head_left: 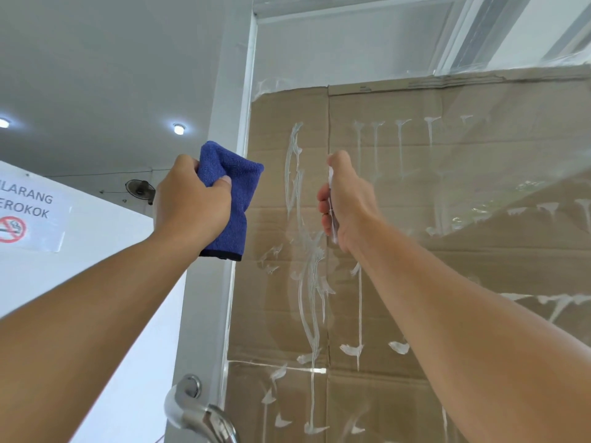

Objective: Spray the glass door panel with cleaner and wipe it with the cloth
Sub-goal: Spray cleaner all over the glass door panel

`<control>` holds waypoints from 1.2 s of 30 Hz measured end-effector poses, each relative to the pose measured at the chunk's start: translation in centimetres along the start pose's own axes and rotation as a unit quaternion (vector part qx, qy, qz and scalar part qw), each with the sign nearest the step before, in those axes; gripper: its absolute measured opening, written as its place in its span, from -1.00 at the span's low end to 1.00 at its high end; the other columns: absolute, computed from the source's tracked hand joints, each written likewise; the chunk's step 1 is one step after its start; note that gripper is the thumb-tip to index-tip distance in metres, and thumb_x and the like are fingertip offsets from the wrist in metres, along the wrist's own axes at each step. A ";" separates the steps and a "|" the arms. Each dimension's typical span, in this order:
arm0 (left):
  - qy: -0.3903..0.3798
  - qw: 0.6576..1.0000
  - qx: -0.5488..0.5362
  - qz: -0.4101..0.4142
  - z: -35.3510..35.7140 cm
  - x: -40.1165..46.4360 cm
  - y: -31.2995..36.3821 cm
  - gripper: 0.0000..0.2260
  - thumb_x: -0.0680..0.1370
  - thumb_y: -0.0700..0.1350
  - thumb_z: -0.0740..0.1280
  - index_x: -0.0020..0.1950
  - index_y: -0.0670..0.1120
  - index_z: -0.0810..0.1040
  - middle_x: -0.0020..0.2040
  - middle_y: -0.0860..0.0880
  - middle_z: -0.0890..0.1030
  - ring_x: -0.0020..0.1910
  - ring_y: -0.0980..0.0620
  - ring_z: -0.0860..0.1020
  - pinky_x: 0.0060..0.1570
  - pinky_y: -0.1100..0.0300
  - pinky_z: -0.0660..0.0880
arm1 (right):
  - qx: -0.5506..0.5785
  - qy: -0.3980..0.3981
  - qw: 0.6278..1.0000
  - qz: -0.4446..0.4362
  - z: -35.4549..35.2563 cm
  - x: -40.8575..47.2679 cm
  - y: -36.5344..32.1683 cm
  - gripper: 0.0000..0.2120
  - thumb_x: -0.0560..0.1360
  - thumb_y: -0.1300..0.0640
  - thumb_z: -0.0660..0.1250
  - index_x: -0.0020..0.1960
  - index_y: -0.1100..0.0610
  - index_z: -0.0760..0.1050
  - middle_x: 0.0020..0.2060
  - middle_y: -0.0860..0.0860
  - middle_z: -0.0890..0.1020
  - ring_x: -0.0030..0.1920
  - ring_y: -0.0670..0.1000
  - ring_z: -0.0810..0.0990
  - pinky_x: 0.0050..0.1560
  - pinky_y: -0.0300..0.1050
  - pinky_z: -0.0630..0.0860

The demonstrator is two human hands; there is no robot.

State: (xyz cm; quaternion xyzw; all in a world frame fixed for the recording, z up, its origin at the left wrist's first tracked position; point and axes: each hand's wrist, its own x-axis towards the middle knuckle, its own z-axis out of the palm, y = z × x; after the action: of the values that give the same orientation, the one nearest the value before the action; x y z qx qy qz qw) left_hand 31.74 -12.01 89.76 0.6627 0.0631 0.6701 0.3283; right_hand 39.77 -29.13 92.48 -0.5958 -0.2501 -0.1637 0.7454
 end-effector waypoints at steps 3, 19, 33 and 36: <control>0.000 1.000 0.001 -0.007 -0.1 -0.1 -0.2 -0.81 0.57 0.00 0.31 0.08 -0.07 0.41 -0.18 0.09 0.45 -0.07 -0.12 0.49 -0.14 0.08 0.32 | 0.019 0.018 1.000 -0.008 -0.3 0.2 1.0 -0.56 0.43 -0.26 0.26 -0.31 0.12 0.52 -0.43 -0.03 0.54 -0.38 -0.01 0.47 -0.30 -0.11 0.46; -0.019 0.999 -0.019 -0.022 0.5 -4.2 -1.9 -0.84 0.57 -0.02 0.31 0.04 -0.06 0.39 -0.17 0.12 0.47 -0.20 0.02 0.47 -0.25 0.11 0.31 | 0.012 0.033 0.998 -0.057 -1.2 -2.5 6.9 -0.54 0.37 -0.28 0.24 -0.50 0.05 0.47 -0.47 -0.03 0.54 -0.39 0.01 0.47 -0.23 0.05 0.45; -0.038 0.995 -0.026 -0.090 0.4 -9.5 -5.2 -0.83 0.58 -0.01 0.31 0.03 -0.08 0.41 -0.18 0.11 0.47 -0.23 0.14 0.45 -0.33 0.16 0.30 | -0.053 0.041 0.996 -0.052 -1.7 -7.6 12.7 -0.47 0.44 -0.31 0.18 -0.52 0.04 0.48 -0.53 -0.03 0.50 -0.41 0.02 0.48 -0.03 0.29 0.59; -0.043 0.993 -0.028 -0.102 0.6 -10.0 -5.4 -0.83 0.58 -0.01 0.31 0.03 -0.08 0.42 -0.17 0.10 0.48 -0.23 0.13 0.45 -0.33 0.16 0.30 | -0.035 0.053 0.997 -0.044 -2.0 -7.9 13.4 -0.42 0.44 -0.37 0.18 -0.49 0.06 0.50 -0.52 -0.01 0.52 -0.41 0.02 0.50 -0.06 0.27 0.59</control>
State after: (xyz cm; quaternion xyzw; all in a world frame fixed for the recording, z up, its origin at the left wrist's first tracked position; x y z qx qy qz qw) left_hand 33.25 -13.22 78.52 0.6714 0.0972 0.6055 0.4161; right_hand 40.88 -28.29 76.83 -0.6002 -0.2309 -0.2362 0.7284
